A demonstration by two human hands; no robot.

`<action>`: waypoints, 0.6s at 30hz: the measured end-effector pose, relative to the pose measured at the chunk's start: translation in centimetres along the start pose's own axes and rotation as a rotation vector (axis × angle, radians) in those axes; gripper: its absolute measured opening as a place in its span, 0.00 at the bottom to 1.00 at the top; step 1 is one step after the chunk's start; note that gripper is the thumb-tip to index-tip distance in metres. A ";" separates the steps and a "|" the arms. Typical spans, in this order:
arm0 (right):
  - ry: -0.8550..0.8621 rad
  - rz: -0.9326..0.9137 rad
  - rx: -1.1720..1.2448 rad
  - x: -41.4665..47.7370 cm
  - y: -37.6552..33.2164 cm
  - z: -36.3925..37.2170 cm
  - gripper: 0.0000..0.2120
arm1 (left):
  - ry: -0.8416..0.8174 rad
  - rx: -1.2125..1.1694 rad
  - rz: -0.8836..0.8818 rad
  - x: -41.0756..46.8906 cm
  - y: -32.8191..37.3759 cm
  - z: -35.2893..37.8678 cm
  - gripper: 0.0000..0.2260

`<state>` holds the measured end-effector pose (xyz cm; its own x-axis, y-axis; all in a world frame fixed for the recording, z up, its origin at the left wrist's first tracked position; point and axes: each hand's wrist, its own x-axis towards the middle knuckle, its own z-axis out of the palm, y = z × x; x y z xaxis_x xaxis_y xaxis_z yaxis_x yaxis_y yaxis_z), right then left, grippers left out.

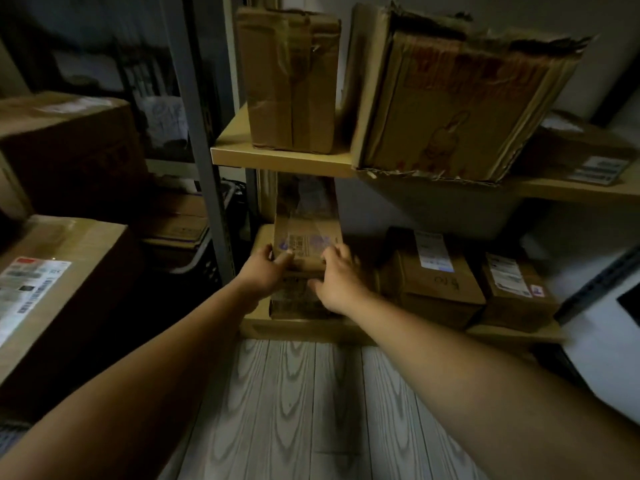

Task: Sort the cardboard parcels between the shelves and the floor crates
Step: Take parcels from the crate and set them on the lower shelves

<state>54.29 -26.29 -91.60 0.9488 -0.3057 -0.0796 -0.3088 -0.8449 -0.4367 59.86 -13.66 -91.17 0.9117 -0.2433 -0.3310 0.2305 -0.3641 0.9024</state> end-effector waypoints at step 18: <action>0.282 -0.296 0.022 -3.4 4.5 2.3 0.12 | 0.034 -0.066 0.082 -4.4 -3.4 2.9 0.13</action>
<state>49.78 -28.08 -95.35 0.9401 -0.1617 0.3001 -0.0208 -0.9059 -0.4230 54.11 -13.95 -93.62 0.9394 -0.2387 -0.2463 0.1749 -0.2843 0.9426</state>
